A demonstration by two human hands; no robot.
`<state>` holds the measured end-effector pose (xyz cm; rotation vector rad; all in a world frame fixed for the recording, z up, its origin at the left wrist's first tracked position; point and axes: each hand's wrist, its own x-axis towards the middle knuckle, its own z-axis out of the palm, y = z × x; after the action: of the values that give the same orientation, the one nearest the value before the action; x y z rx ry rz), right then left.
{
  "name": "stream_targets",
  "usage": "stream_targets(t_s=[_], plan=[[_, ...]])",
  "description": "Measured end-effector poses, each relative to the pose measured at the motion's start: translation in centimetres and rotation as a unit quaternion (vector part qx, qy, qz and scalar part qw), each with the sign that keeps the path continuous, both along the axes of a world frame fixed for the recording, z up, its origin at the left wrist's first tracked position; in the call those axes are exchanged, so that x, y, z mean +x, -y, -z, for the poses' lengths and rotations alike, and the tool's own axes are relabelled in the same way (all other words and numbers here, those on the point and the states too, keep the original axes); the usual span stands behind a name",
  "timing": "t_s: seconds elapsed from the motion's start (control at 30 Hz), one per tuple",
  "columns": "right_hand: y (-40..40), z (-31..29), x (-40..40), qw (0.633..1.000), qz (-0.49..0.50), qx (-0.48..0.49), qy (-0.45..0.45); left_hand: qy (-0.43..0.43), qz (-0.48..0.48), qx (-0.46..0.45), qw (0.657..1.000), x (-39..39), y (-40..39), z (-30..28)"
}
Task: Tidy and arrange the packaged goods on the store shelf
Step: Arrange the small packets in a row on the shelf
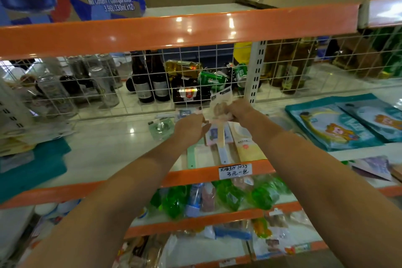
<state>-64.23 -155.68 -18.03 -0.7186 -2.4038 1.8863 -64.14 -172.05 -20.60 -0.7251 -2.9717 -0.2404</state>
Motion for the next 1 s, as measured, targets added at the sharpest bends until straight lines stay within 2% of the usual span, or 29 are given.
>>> stream_targets(t_s=[0.3, 0.47, 0.6, 0.73, 0.87, 0.93, 1.0], plan=[[-0.9, 4.4, -0.5, 0.998, -0.035, 0.031, 0.053, -0.001, -0.013, -0.063, 0.998, -0.2, 3.6, 1.3], [-0.5, 5.4, 0.6, 0.992, -0.052, 0.066, 0.096, 0.001, -0.024, -0.055, 0.998, -0.8, 4.8, 2.6], [0.0, 6.4, 0.3, 0.992, -0.058, 0.081, 0.082, -0.002, -0.029, -0.054, 0.998, -1.3, 5.4, 3.1], [0.6, 6.6, 0.0, 0.988, -0.045, 0.131, 0.073, -0.007, -0.029, -0.054, 0.998, -1.5, 5.9, 3.3], [1.4, 6.2, -0.3, 0.945, -0.062, 0.298, 0.117, -0.007, -0.032, -0.052, 0.998, -1.5, 6.1, 3.2], [1.8, 6.2, -0.1, 0.926, -0.074, 0.35, 0.118, -0.007, -0.034, -0.051, 0.998, -1.5, 6.3, 3.2], [1.9, 6.3, -0.2, 0.925, -0.063, 0.355, 0.122, -0.008, -0.034, -0.053, 0.998, -1.5, 6.4, 3.2]])
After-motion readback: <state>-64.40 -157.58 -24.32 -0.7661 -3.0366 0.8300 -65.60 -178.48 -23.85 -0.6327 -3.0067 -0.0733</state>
